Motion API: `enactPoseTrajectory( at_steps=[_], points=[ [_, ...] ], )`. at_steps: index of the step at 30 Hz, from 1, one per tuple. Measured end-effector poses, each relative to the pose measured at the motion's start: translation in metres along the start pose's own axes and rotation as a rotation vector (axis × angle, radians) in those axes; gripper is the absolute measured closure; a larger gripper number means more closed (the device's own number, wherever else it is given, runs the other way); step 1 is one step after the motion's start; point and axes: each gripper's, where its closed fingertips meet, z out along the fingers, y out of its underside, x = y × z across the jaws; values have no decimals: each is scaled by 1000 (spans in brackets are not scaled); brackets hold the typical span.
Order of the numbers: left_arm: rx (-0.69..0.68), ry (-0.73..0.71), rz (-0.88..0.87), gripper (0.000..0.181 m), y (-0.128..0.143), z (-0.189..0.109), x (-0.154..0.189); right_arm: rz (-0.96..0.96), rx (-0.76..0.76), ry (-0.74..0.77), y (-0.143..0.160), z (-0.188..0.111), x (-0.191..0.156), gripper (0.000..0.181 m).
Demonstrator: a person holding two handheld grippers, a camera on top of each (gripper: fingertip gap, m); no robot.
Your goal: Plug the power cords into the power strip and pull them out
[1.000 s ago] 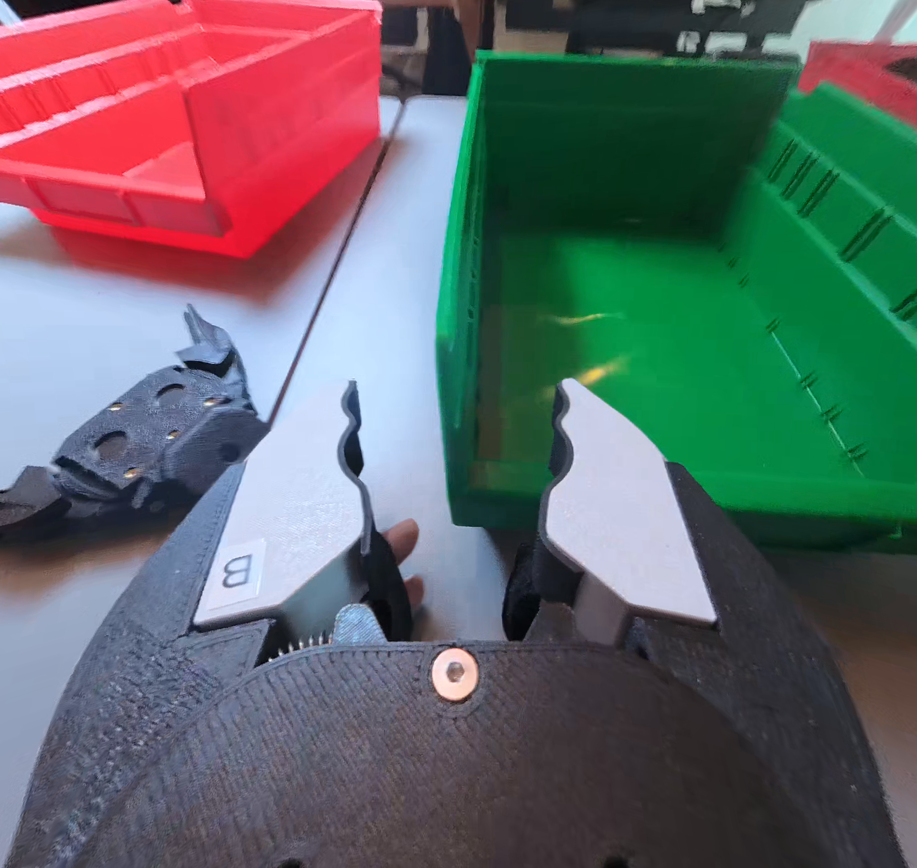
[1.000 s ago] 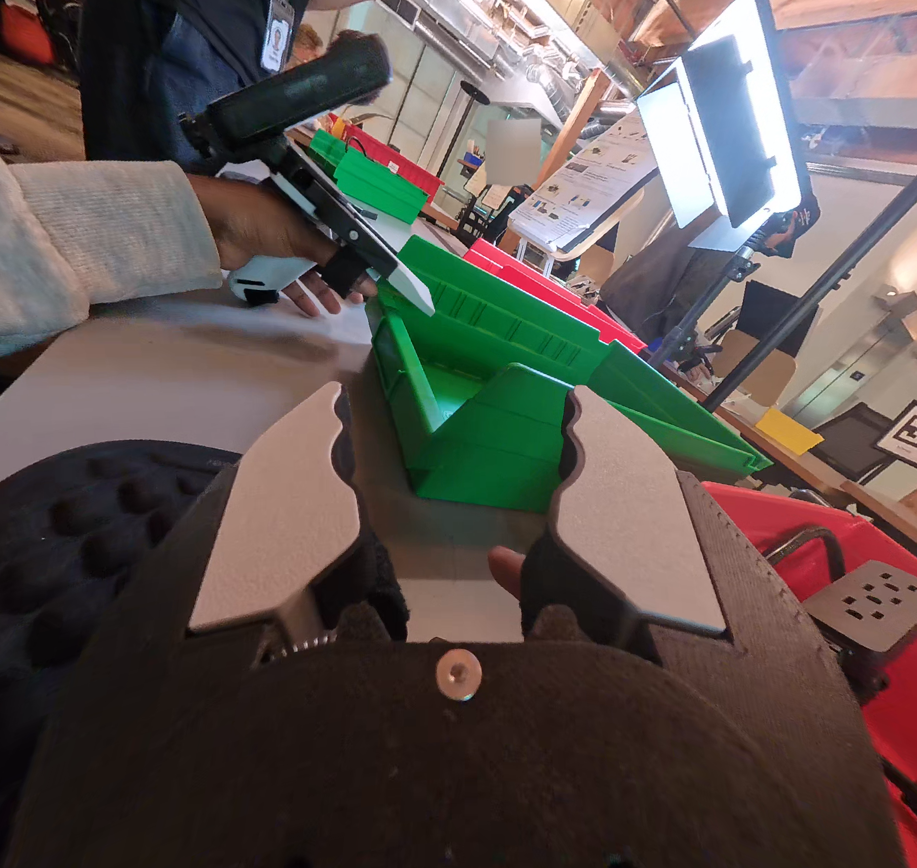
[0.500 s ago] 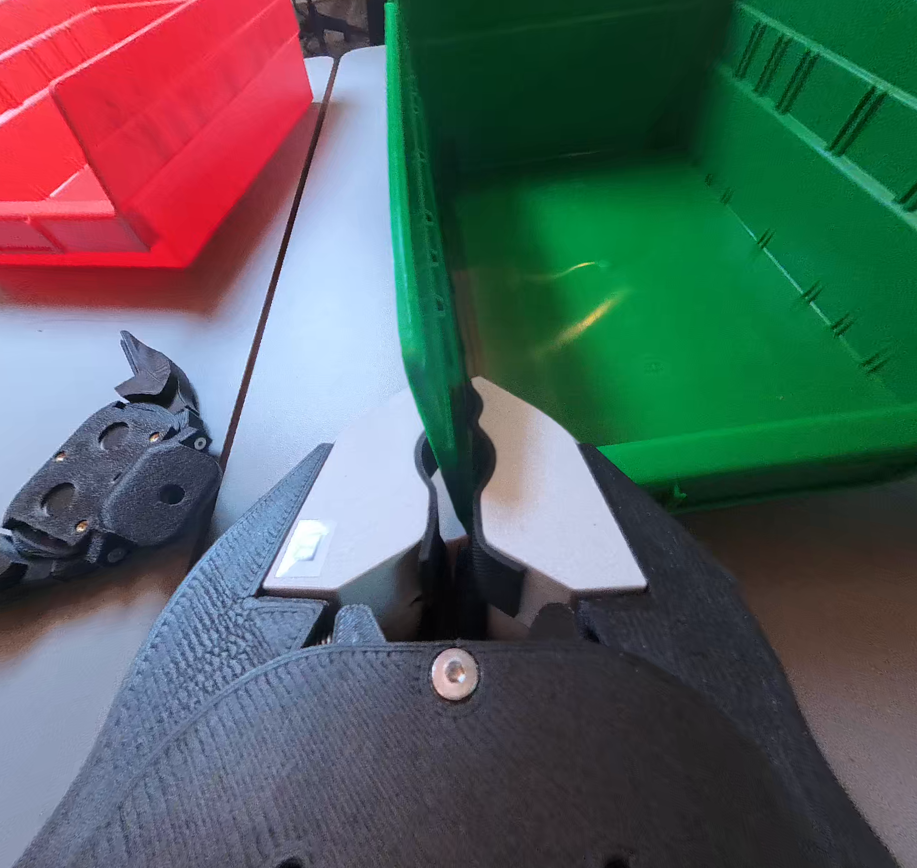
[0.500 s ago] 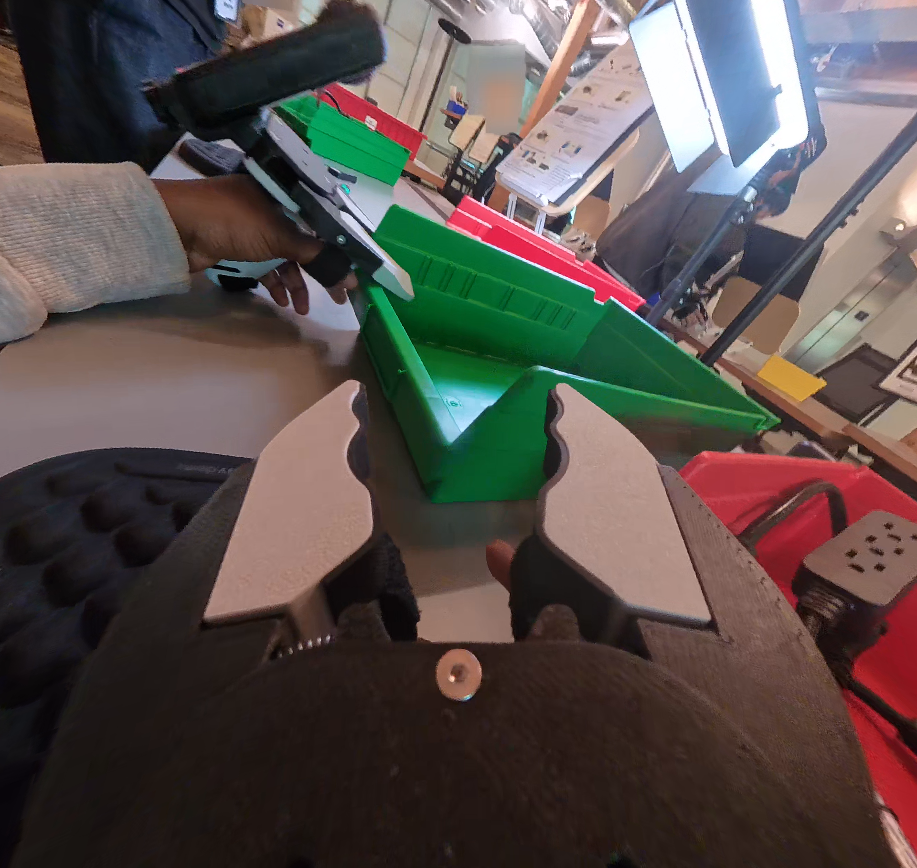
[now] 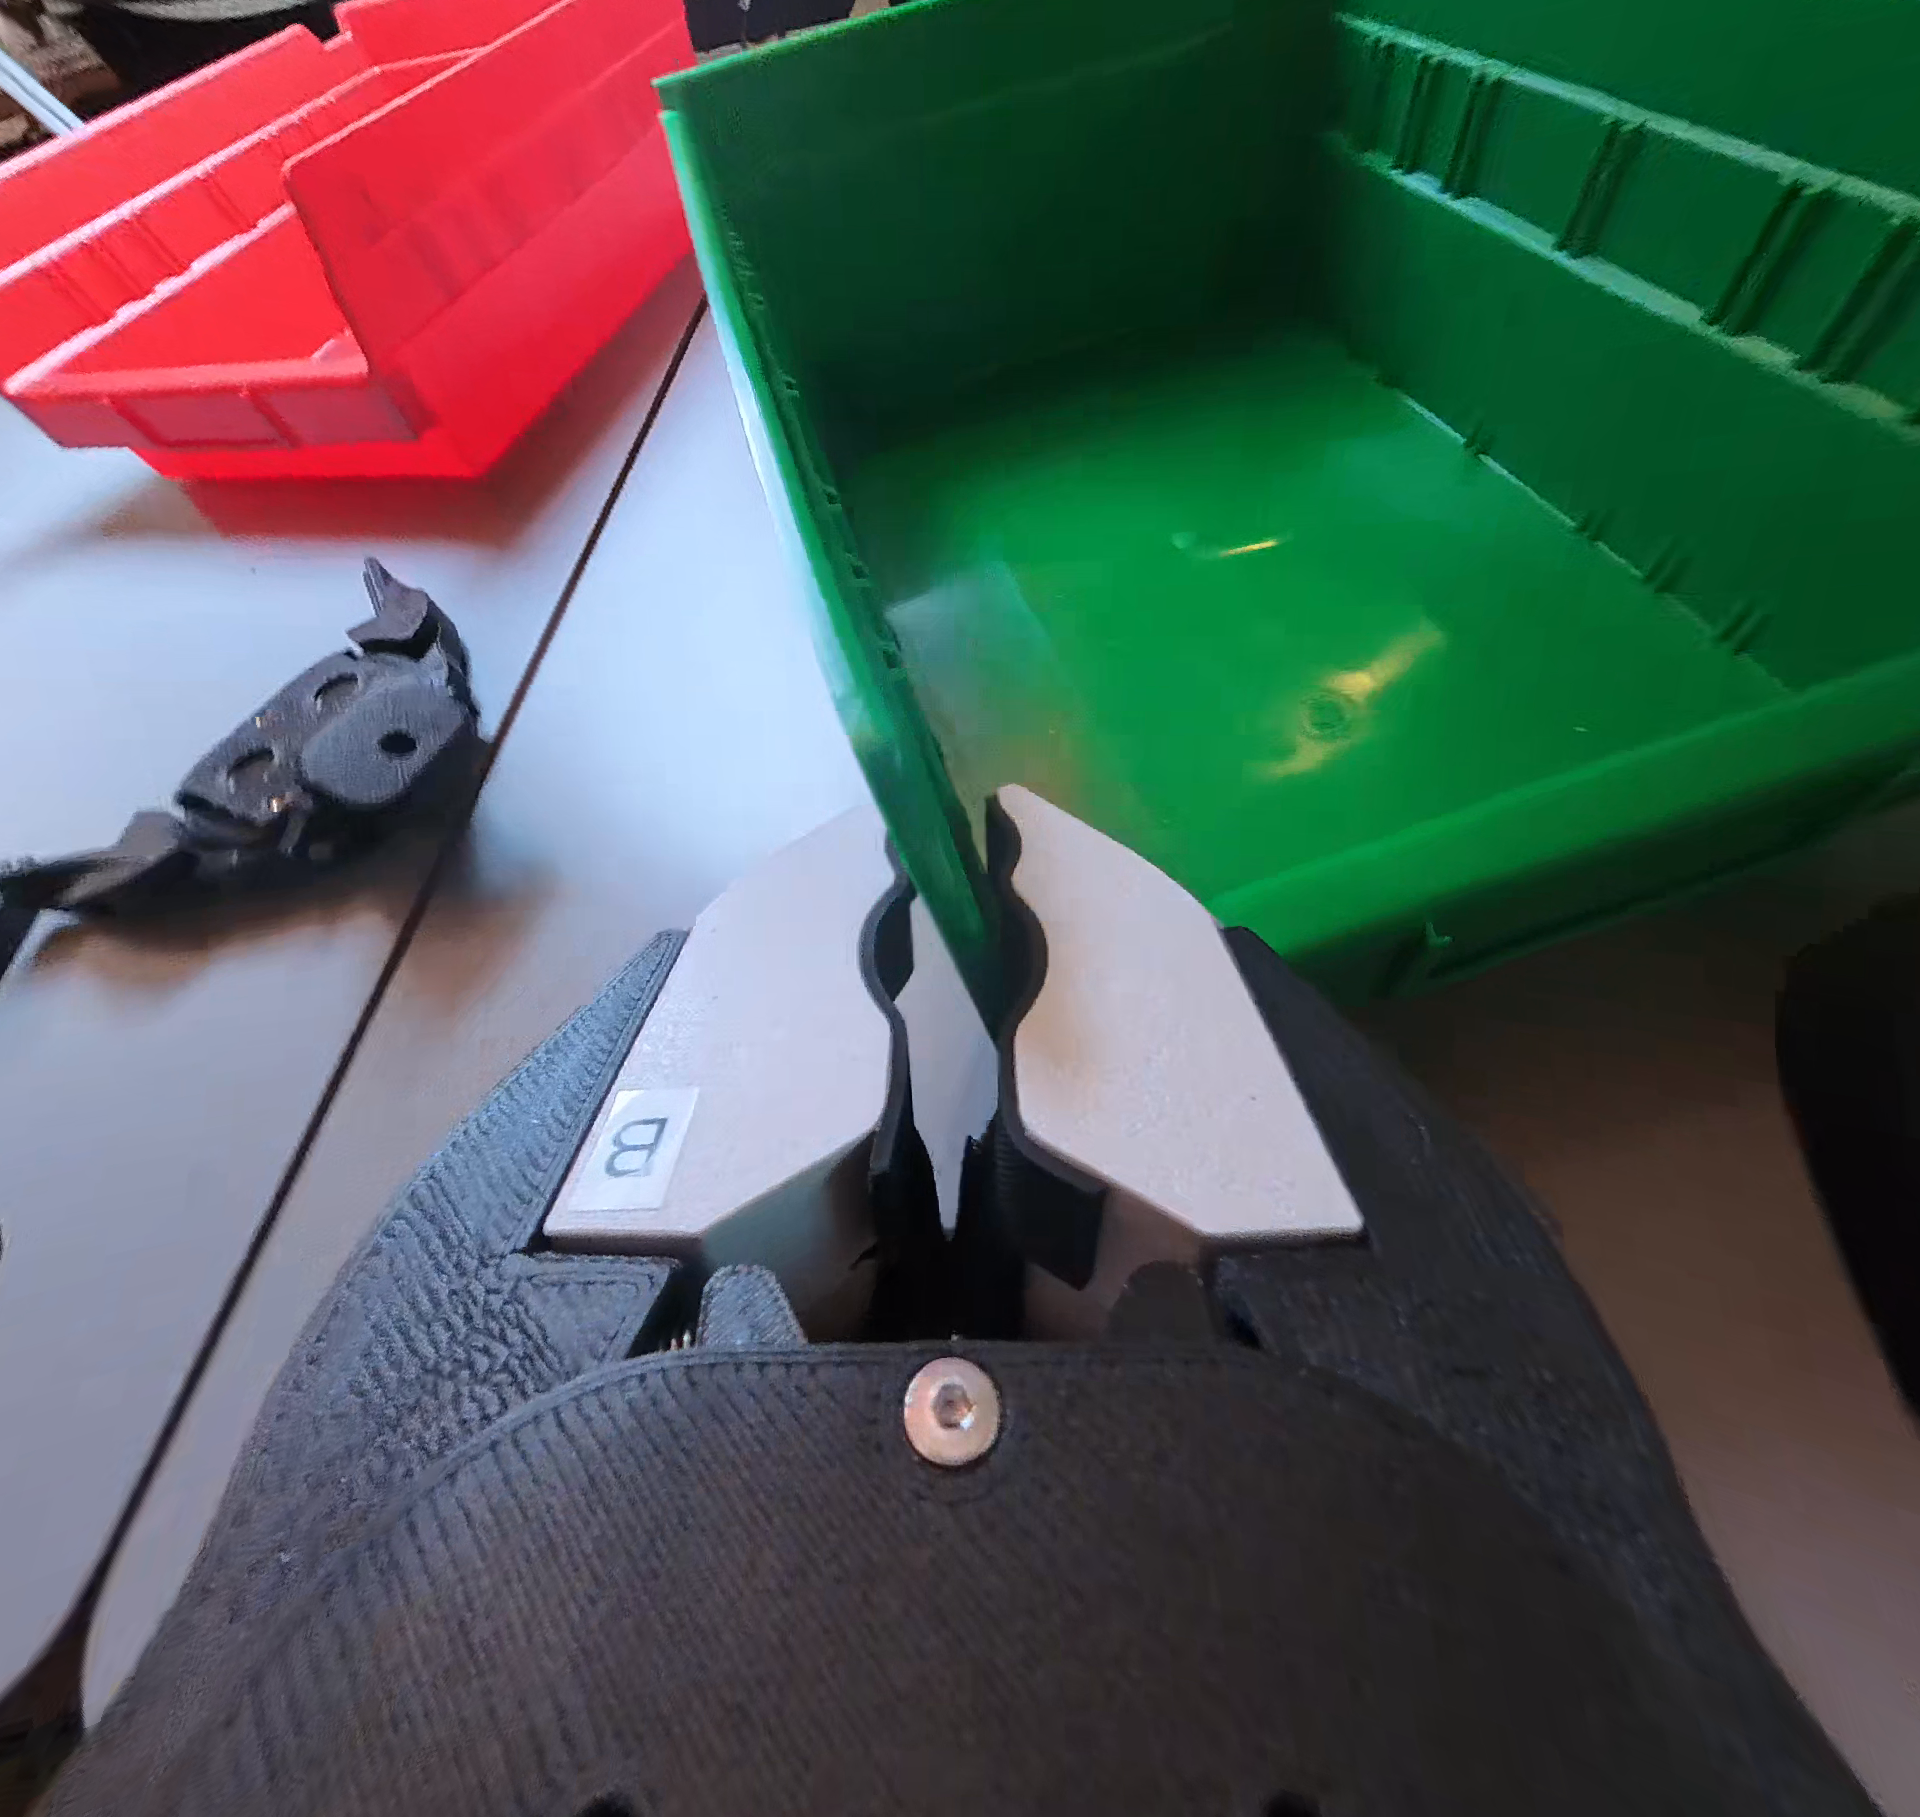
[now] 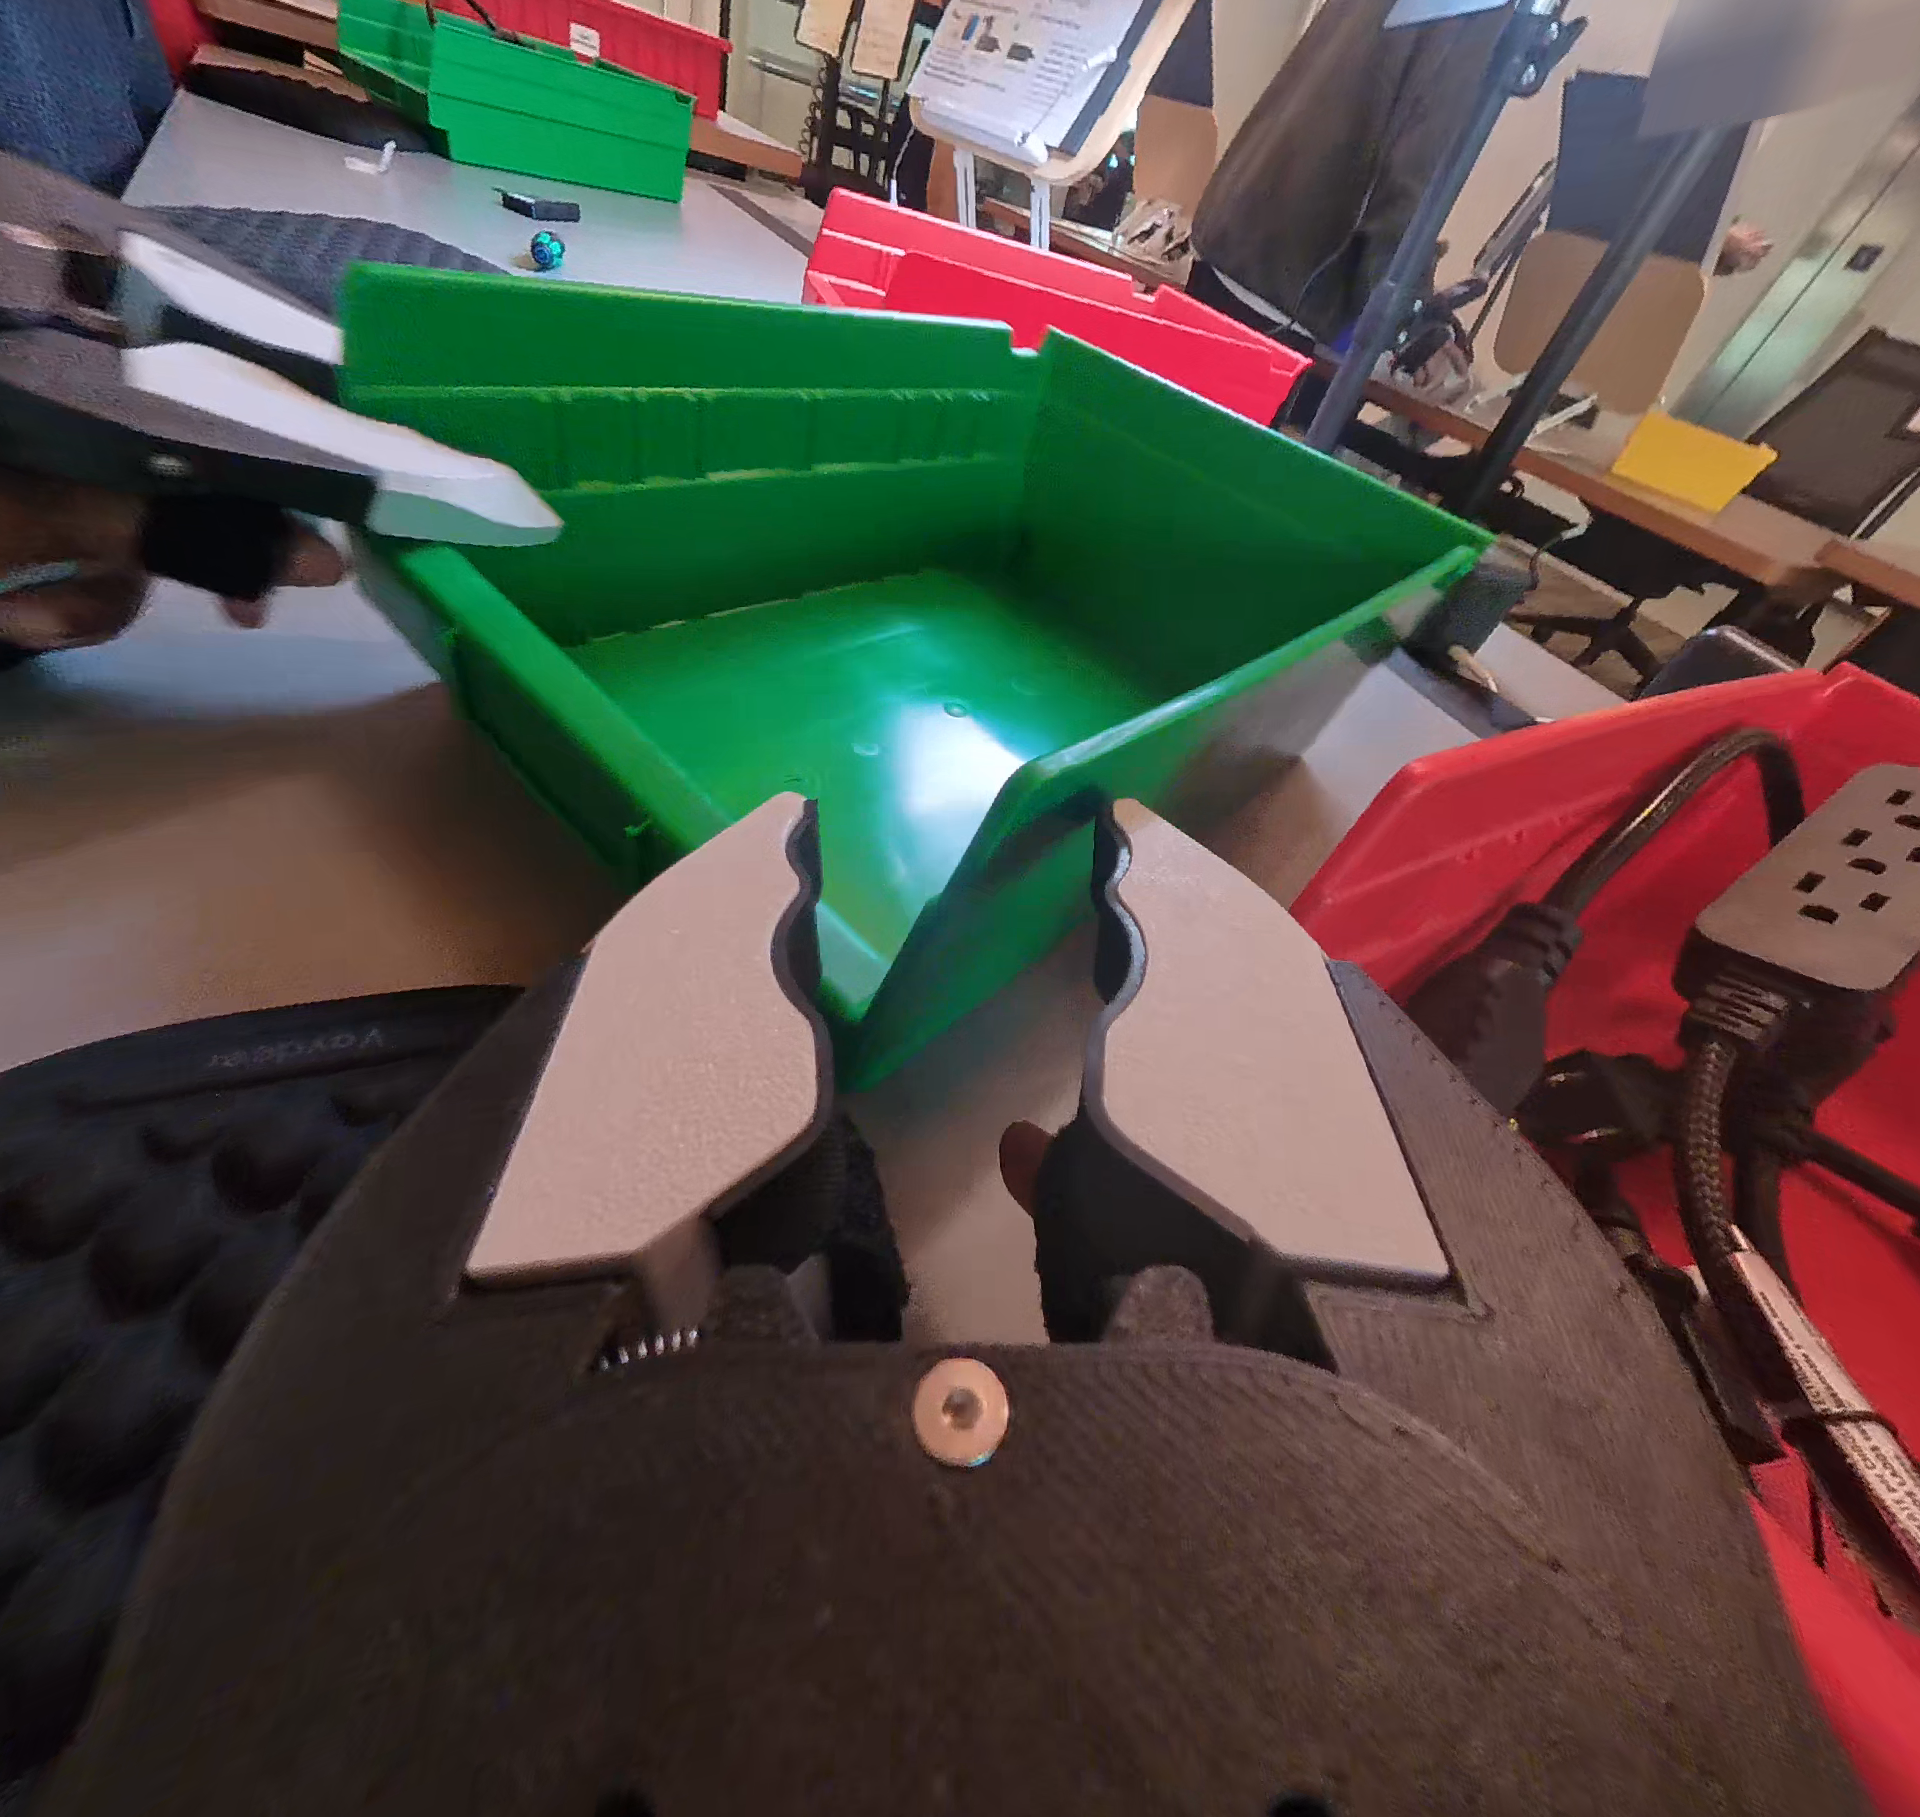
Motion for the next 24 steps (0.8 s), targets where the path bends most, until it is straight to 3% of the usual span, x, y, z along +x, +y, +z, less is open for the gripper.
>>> enactPoseTrajectory(
  at_steps=[4,9,11,14,17,22,24],
  points=[
    [-25,61,-38,165,10,-26,15,10,-68,-14,8,5,-1,128],
    [-37,208,-87,143,9,-38,30,5,-107,-6,13,8,0,129],
    [22,179,-74,118,5,-34,25,6,-108,-9,13,8,0,129],
    [69,75,-50,101,4,-26,13,6,-101,-1,12,8,0,123],
    [61,37,-17,101,3,-24,11,11,-94,2,11,7,1,111],
    [85,62,-13,108,-5,-24,19,18,-39,-12,4,5,-1,108],
    [122,85,-33,127,-12,-26,24,29,11,-17,-2,4,-1,110]
  ],
)
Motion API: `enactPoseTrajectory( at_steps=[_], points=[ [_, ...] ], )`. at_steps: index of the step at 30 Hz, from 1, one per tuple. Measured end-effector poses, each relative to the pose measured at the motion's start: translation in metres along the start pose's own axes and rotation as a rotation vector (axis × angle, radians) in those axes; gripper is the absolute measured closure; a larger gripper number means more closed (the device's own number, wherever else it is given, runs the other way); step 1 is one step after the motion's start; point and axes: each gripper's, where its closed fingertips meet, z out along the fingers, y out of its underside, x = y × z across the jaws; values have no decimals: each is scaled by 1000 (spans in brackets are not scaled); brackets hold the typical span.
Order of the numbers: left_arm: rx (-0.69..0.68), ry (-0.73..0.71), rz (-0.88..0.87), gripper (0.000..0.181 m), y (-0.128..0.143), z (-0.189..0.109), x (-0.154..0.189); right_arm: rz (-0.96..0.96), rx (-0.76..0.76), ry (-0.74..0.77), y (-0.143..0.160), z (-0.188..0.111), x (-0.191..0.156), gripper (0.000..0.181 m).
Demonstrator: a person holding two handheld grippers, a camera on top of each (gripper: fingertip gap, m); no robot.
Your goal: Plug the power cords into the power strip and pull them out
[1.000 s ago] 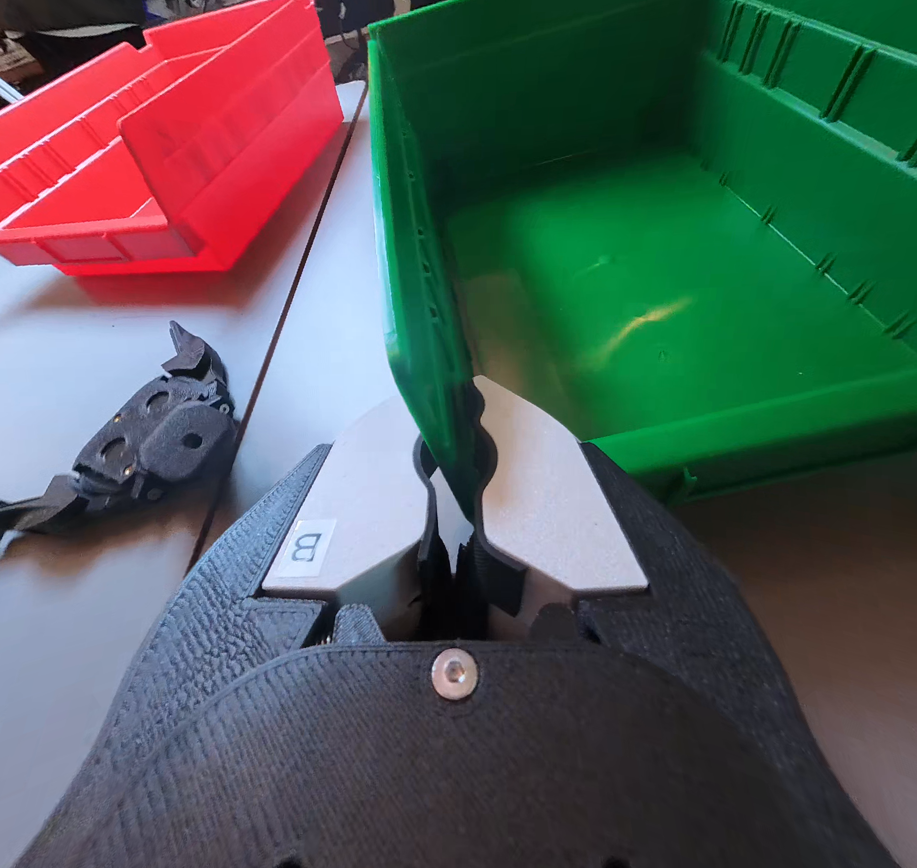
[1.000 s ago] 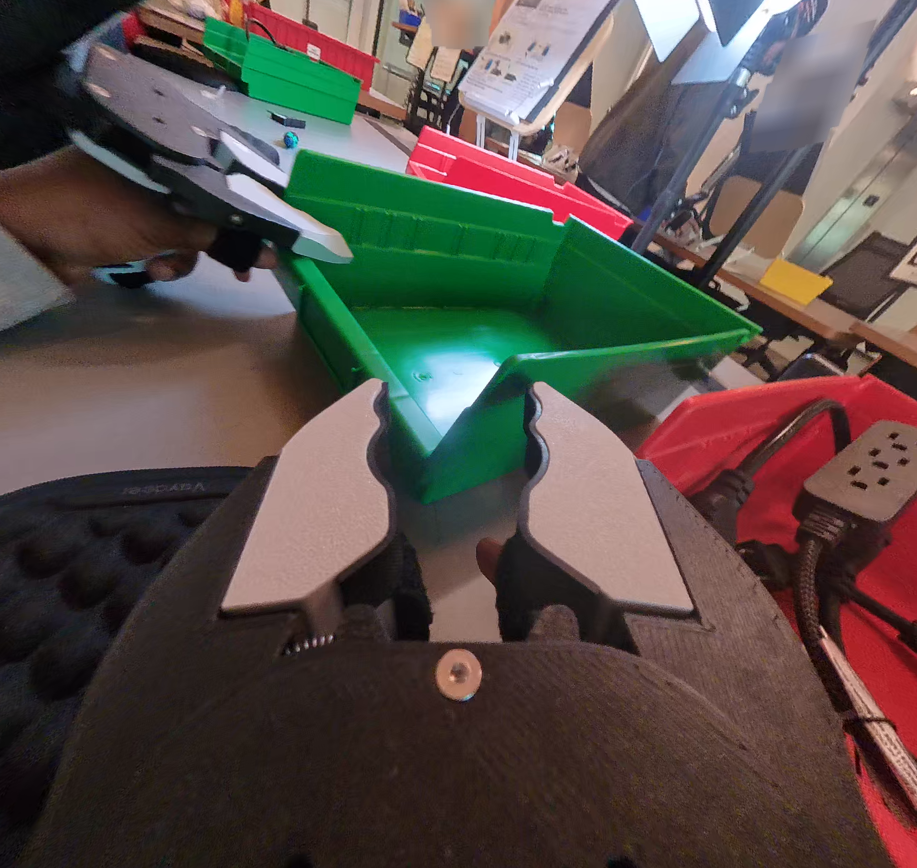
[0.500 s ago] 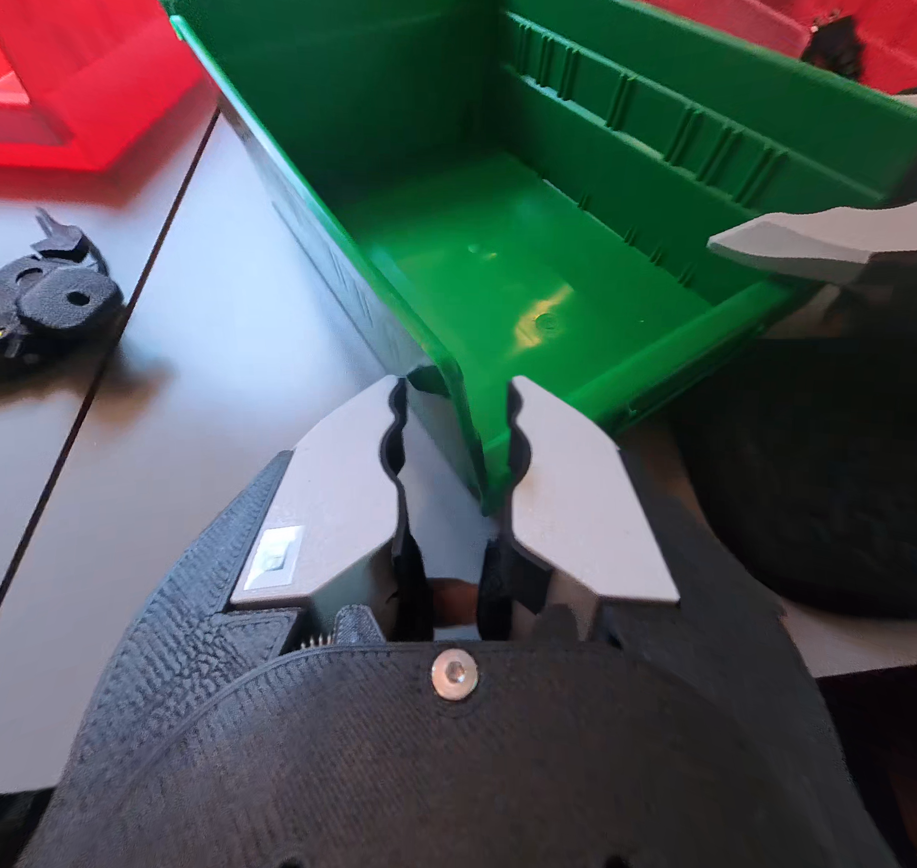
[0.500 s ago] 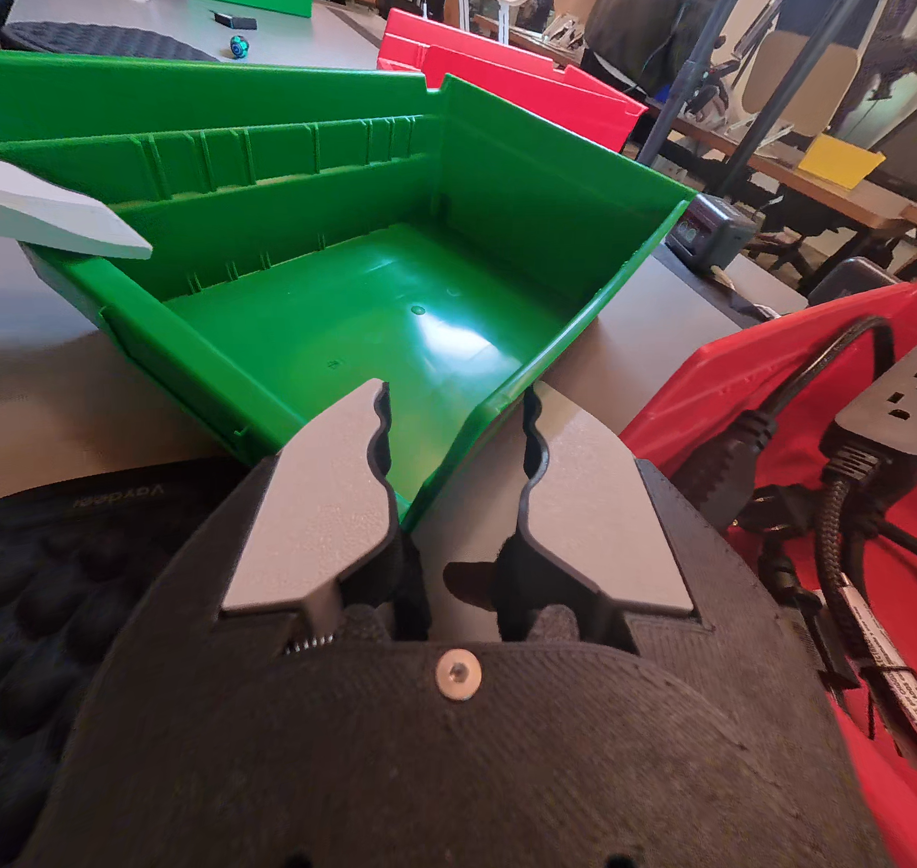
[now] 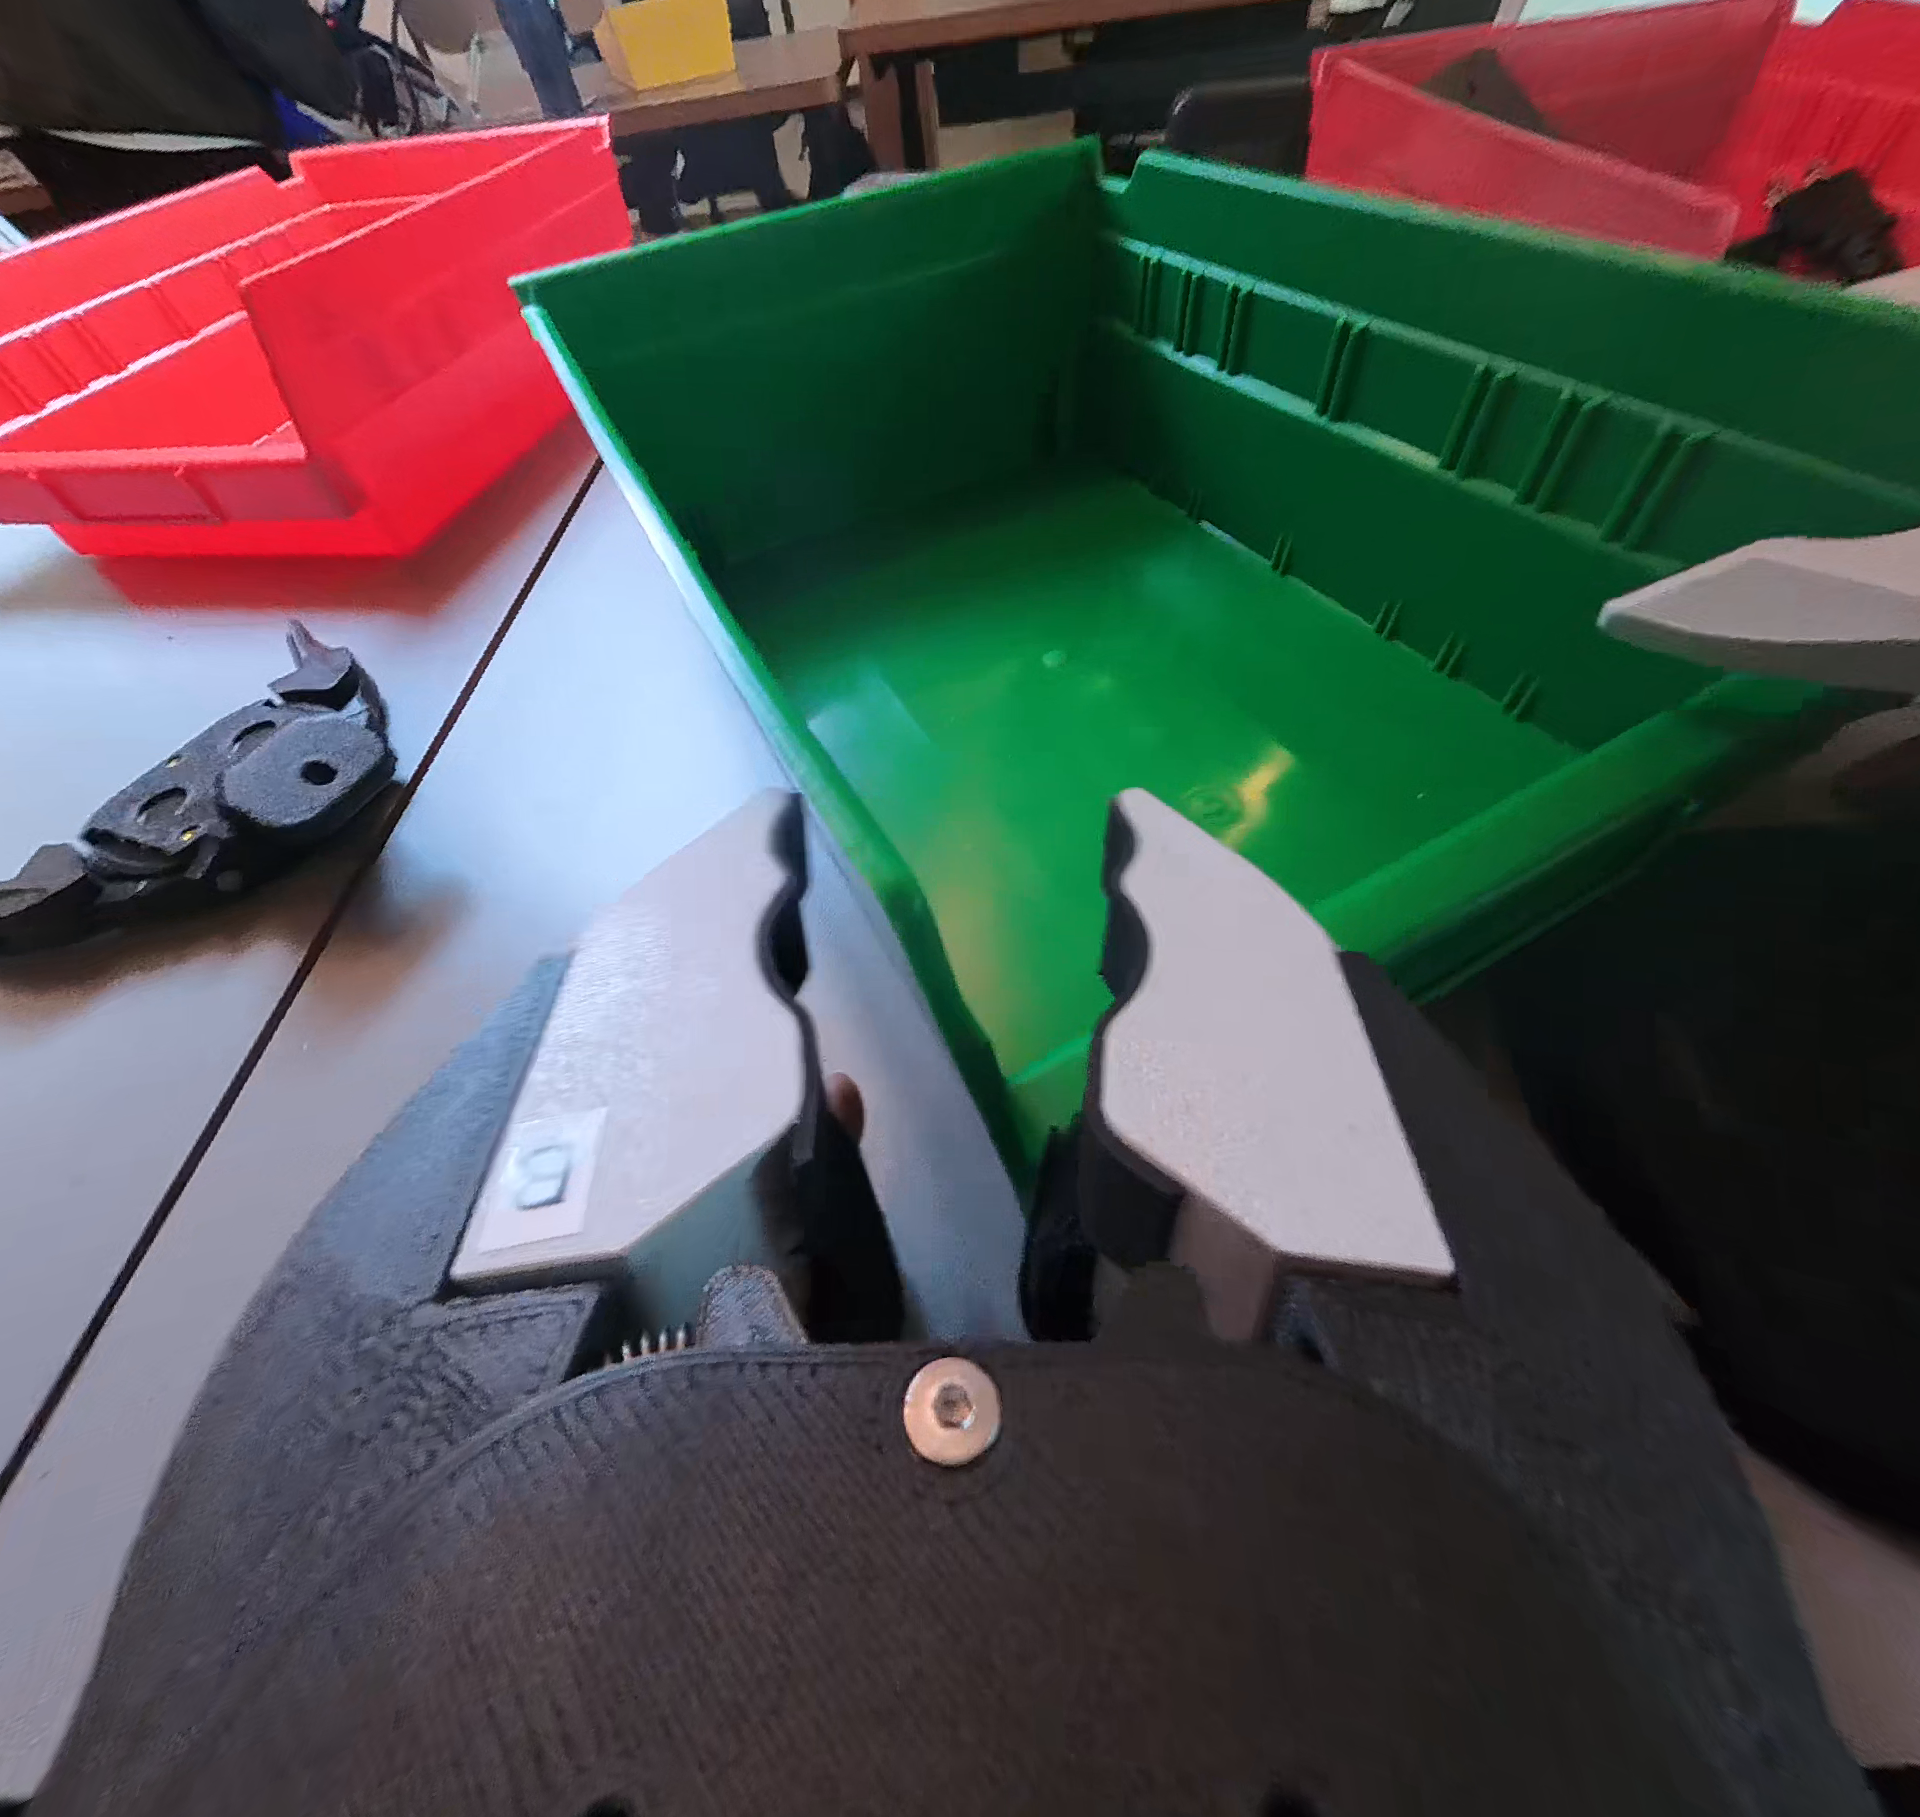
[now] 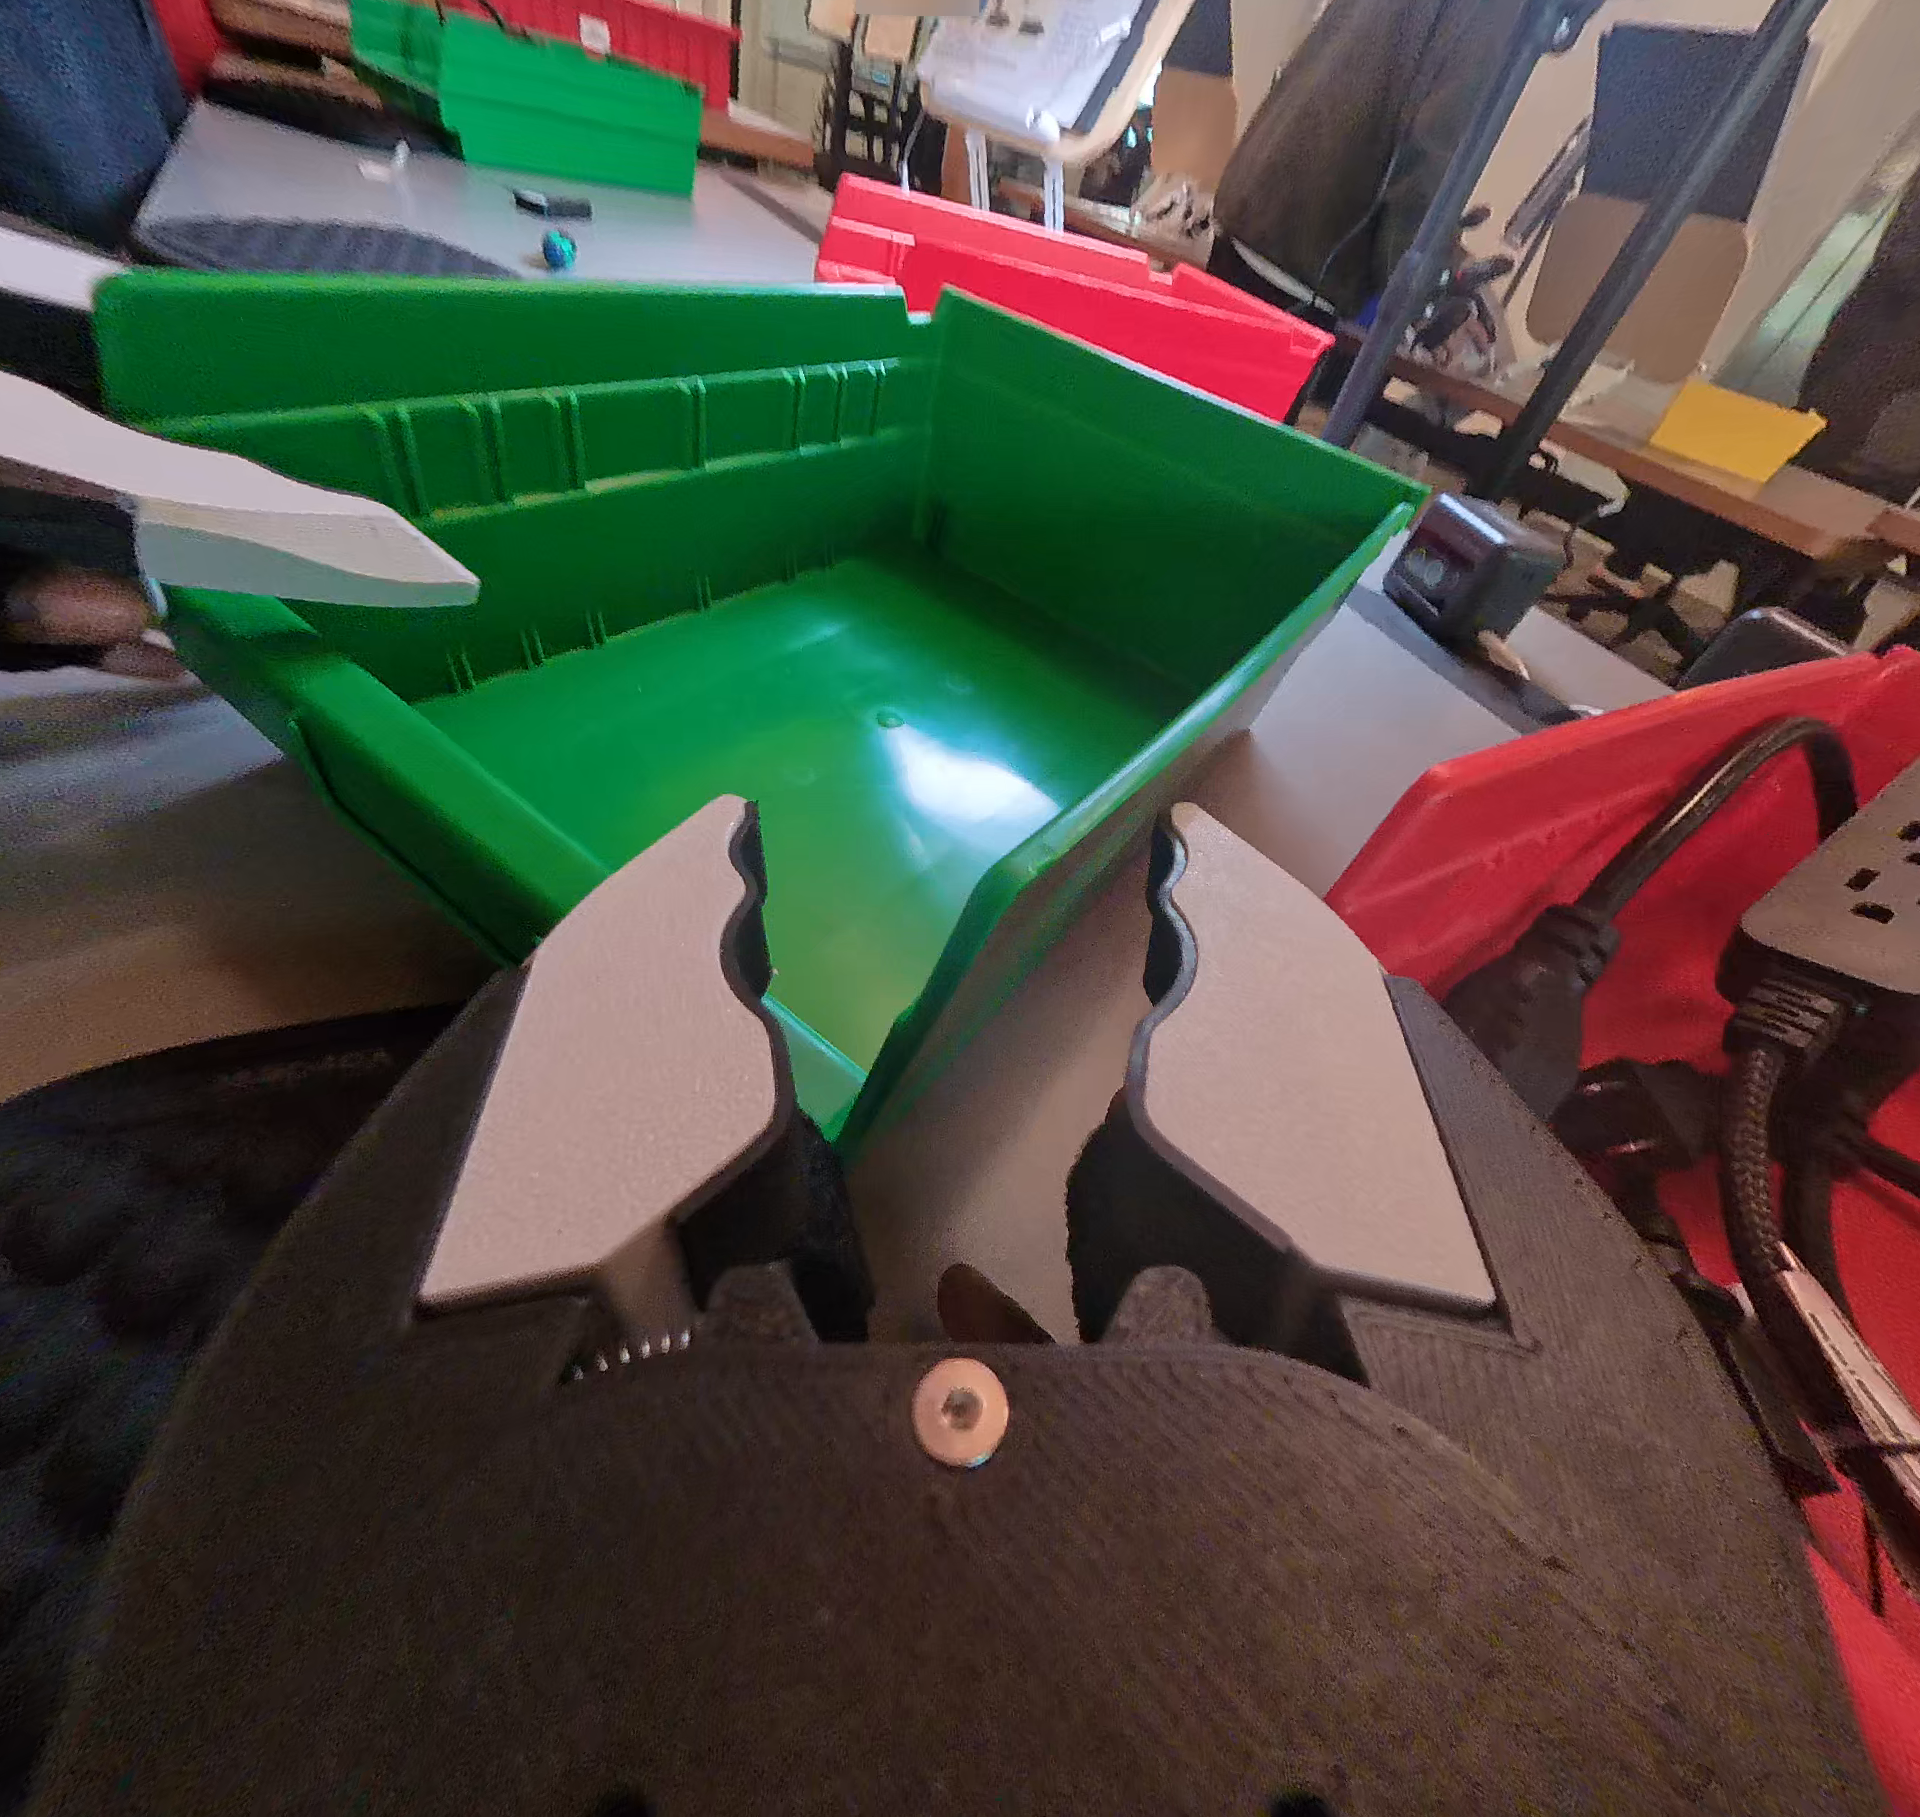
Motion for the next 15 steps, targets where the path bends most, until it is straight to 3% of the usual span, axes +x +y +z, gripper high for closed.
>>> enactPoseTrajectory(
  at_steps=[3,10,11,14,15],
  points=[
    [10,-52,-26,147,-2,0,-7,37,33,-4,-5,0,1,115],
    [-9,-86,49,148,-1,0,-5,9,-128,44,14,13,6,116],
    [-15,-104,69,151,-2,-1,-5,16,-145,52,16,14,9,120],
    [-18,-162,160,158,-8,-10,-6,-30,-181,115,20,11,26,164],
    [-8,-171,176,158,-13,-13,-2,-79,-198,133,21,10,29,166]
  ],
)
